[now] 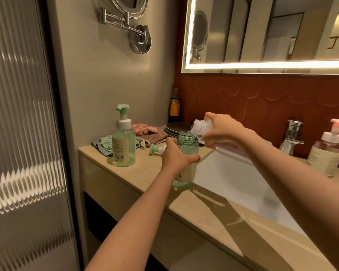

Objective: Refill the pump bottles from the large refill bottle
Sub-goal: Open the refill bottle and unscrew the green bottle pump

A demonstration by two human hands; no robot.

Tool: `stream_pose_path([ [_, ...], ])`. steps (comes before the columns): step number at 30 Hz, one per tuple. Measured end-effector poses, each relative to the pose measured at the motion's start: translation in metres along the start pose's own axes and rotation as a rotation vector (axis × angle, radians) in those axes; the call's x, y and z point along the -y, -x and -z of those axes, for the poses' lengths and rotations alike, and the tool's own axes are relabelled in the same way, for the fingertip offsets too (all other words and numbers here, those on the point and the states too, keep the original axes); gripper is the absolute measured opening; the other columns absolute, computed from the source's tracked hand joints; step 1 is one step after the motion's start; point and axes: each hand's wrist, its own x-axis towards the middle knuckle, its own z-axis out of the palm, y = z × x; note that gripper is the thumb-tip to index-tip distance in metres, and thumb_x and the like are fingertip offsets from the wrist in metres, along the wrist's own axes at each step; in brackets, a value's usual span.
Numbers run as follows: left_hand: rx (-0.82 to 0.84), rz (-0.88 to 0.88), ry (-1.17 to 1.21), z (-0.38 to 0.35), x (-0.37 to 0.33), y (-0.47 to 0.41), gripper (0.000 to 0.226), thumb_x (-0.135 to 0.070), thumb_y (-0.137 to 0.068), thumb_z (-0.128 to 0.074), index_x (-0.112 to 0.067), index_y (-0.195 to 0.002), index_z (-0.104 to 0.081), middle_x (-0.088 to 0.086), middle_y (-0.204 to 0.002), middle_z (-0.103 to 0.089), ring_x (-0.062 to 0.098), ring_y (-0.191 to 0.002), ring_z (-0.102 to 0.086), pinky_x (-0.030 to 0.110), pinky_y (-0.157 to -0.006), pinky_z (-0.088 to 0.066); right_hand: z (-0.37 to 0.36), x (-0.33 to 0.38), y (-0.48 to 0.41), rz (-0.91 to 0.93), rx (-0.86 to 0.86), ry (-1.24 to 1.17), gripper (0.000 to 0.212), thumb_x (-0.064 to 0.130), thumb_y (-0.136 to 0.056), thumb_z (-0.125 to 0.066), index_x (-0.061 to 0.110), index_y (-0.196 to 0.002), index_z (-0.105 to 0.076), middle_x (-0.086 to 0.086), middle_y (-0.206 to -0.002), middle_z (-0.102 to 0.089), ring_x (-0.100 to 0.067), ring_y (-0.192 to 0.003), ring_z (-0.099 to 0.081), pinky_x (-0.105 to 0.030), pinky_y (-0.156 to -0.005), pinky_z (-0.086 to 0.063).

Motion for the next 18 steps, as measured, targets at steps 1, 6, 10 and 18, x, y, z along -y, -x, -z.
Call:
stream_pose_path([
  [1,-0.001,-0.001,0.001,0.0002,0.0001,0.0001,0.084,-0.026,-0.072,-0.079,-0.014,-0.135,-0.025,0.008,-0.133,-0.045,0.026,-0.12,-0.045,0.033,-0.085,-0.042,0.0002,0.0006,0.0002,0.001,0.0,0.005,0.054,0.009,-0.058,-0.072,0.023,-0.101,-0.042,-0.002,-0.093,-0.05,-0.024,-0.087,-0.05,-0.03,-0.064,-0.043],
  [6,-0.007,0.002,0.002,-0.0001,0.0014,-0.0001,0.083,-0.026,-0.072,-0.079,-0.014,-0.134,-0.026,0.008,-0.132,-0.046,0.026,-0.12,-0.045,0.03,-0.081,-0.039,0.0032,0.0037,0.0031,0.003,0.002,0.028,0.052,0.009,-0.059,-0.071,0.021,-0.1,-0.042,-0.002,-0.091,-0.048,-0.024,-0.084,-0.048,-0.023,-0.054,-0.033],
  [10,-0.008,0.005,-0.002,-0.0006,0.0011,-0.0006,0.082,-0.026,-0.072,-0.079,-0.014,-0.134,-0.026,0.008,-0.132,-0.046,0.026,-0.119,-0.046,0.031,-0.081,-0.04,0.0049,0.0049,0.0036,0.008,0.011,0.039,0.052,0.008,-0.06,-0.071,0.021,-0.101,-0.041,-0.001,-0.09,-0.047,-0.022,-0.083,-0.047,-0.022,-0.053,-0.031],
  [18,-0.014,0.014,-0.006,-0.0015,0.0014,-0.0014,0.082,-0.027,-0.072,-0.079,-0.014,-0.134,-0.026,0.008,-0.133,-0.046,0.026,-0.121,-0.045,0.031,-0.081,-0.039,0.0066,0.0074,0.0022,0.011,0.012,0.089,0.053,0.008,-0.059,-0.069,0.021,-0.102,-0.042,0.001,-0.085,-0.046,-0.023,-0.083,-0.048,-0.028,-0.062,-0.039],
])
